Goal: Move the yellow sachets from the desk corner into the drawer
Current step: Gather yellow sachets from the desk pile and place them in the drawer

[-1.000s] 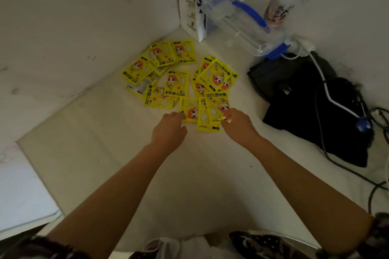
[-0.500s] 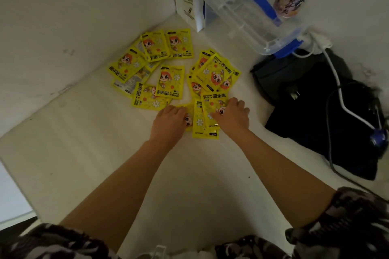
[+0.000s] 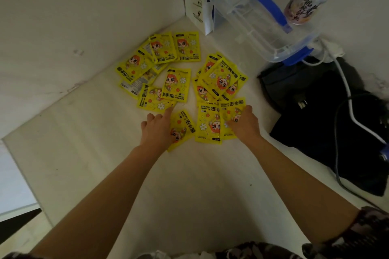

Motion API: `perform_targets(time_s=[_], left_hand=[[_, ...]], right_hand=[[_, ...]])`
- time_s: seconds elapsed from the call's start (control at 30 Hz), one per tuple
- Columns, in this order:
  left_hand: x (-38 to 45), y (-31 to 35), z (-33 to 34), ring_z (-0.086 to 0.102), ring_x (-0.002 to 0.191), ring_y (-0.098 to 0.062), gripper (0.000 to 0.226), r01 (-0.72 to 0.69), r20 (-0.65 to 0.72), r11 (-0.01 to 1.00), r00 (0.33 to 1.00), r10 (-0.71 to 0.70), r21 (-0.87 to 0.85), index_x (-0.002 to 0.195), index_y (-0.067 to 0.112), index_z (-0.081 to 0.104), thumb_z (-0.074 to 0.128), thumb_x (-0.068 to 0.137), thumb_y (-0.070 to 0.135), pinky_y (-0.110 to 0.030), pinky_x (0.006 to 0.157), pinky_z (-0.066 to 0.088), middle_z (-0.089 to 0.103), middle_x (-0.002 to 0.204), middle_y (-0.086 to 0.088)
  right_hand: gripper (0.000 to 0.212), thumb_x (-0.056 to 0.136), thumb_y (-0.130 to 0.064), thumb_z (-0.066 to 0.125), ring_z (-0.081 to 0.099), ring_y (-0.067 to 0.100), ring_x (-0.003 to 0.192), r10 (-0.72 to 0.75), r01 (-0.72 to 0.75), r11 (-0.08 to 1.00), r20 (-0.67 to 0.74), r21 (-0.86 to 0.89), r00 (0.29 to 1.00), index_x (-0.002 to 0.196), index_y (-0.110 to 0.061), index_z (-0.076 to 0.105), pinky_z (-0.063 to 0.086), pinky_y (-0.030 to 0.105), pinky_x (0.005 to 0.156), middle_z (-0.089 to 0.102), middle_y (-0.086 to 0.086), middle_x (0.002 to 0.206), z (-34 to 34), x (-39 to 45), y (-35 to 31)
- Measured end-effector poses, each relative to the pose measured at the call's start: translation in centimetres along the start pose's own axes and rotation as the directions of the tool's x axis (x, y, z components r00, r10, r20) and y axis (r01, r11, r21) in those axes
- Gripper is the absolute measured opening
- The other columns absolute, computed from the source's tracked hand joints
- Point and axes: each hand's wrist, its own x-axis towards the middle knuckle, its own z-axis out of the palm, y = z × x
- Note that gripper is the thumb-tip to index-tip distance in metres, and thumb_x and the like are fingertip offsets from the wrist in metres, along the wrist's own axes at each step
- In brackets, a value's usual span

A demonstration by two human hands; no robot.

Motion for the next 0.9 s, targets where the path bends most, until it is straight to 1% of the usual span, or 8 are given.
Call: perform_targets(time_s=[0.1, 0.2, 0.3, 0.37, 0.5, 0.6, 0.73, 0.9], left_hand=[[0.0, -0.4, -0.9, 0.044, 0.117, -0.03, 0.072, 0.014, 0.08, 0.999, 0.997, -0.018, 0.051, 0.142, 0.022, 0.03, 0.069, 0.081, 0.026, -0.045, 0.096, 0.032, 0.06, 0.117, -0.009], [0.3, -1.7, -2.0, 0.051, 0.115, -0.029, 0.055, 0.02, 0.13, 0.999, 0.991, -0.024, 0.03, 0.129, 0.019, 0.043, 0.069, 0.081, 0.026, -0.042, 0.095, 0.032, 0.059, 0.115, -0.005], [1.0, -3.0, -3.5, 0.054, 0.115, -0.03, 0.045, 0.03, 0.053, 0.999, 0.998, -0.029, -0.019, 0.12, 0.015, 0.051, 0.07, 0.081, 0.029, -0.04, 0.09, 0.038, 0.059, 0.119, -0.008], [2.0, -3.7, -4.6, 0.051, 0.12, -0.032, 0.053, 0.042, -0.011, 0.997, 0.999, -0.043, -0.066, 0.128, 0.012, 0.051, 0.071, 0.082, 0.029, -0.042, 0.093, 0.041, 0.055, 0.129, -0.012], [4.8, -4.7, -6.1, 0.046, 0.122, -0.037, 0.049, -0.054, -0.13, 0.998, 0.99, 0.051, -0.021, 0.122, 0.006, 0.054, 0.073, 0.081, 0.025, -0.048, 0.093, 0.045, 0.053, 0.128, -0.017], [6.6, -4.9, -6.5, 0.038, 0.128, -0.036, 0.05, -0.151, -0.11, 0.981, 0.98, 0.164, 0.119, 0.119, 0.005, 0.056, 0.076, 0.077, 0.024, -0.049, 0.095, 0.044, 0.049, 0.135, -0.013], [7.7, -4.8, -6.1, 0.033, 0.134, -0.032, 0.05, -0.212, -0.05, 0.949, 0.972, 0.23, 0.233, 0.12, 0.007, 0.054, 0.076, 0.077, 0.022, -0.049, 0.101, 0.039, 0.051, 0.134, -0.012], [6.4, -4.5, -5.8, 0.045, 0.122, -0.035, 0.051, -0.159, -0.062, 0.95, 0.981, 0.182, 0.268, 0.117, 0.008, 0.055, 0.076, 0.077, 0.032, -0.046, 0.094, 0.041, 0.049, 0.126, -0.016]], right_hand=[[0.047, 0.084, -0.016, 0.068, 0.059, 0.033, 0.1, 0.005, -0.005, 0.999, 0.005, 0.049, 1.0, 0.12, -0.003, 0.04, 0.048, 0.037, 0.076, 0.058, 0.017, 0.117, -0.3, 0.0, 0.1], [0.04, 0.089, -0.014, 0.061, 0.054, 0.023, 0.086, 0.0, 0.009, 0.981, -0.045, 0.194, 0.999, 0.121, -0.003, 0.039, 0.044, 0.029, 0.068, 0.055, 0.011, 0.108, -0.8, -0.5, -0.4], [0.04, 0.087, -0.018, 0.065, 0.053, 0.019, 0.083, -0.005, 0.011, 0.963, -0.023, 0.27, 1.0, 0.118, -0.003, 0.043, 0.039, 0.022, 0.054, 0.052, 0.005, 0.101, -0.9, -1.4, -1.2], [0.041, 0.085, -0.02, 0.067, 0.055, 0.022, 0.088, 0.003, -0.014, 0.959, 0.039, 0.283, 0.999, 0.116, -0.005, 0.046, 0.042, 0.025, 0.059, 0.053, 0.004, 0.102, -0.3, -1.9, -1.6], [0.046, 0.083, -0.021, 0.068, 0.054, 0.031, 0.102, 0.015, -0.024, 0.993, 0.082, 0.117, 0.997, 0.118, -0.001, 0.046, 0.04, 0.03, 0.076, 0.053, 0.013, 0.113, 2.1, -2.5, -2.2], [0.05, 0.086, -0.024, 0.063, 0.048, 0.04, 0.112, 0.034, -0.033, 0.999, 0.024, -0.037, 0.999, 0.122, 0.003, 0.04, 0.042, 0.041, 0.089, 0.043, 0.022, 0.123, 3.6, -3.0, -2.7], [0.053, 0.088, -0.027, 0.06, 0.039, 0.039, 0.115, 0.05, -0.059, 0.976, -0.047, -0.211, 0.998, 0.126, 0.0, 0.036, 0.043, 0.045, 0.09, 0.035, 0.02, 0.126, 4.6, -3.6, -3.5], [0.051, 0.085, -0.015, 0.06, 0.037, 0.039, 0.113, 0.086, -0.095, 0.978, -0.054, -0.184, 0.995, 0.127, -0.009, 0.031, 0.047, 0.048, 0.084, 0.03, 0.017, 0.126, 5.5, -3.9, -4.4]])
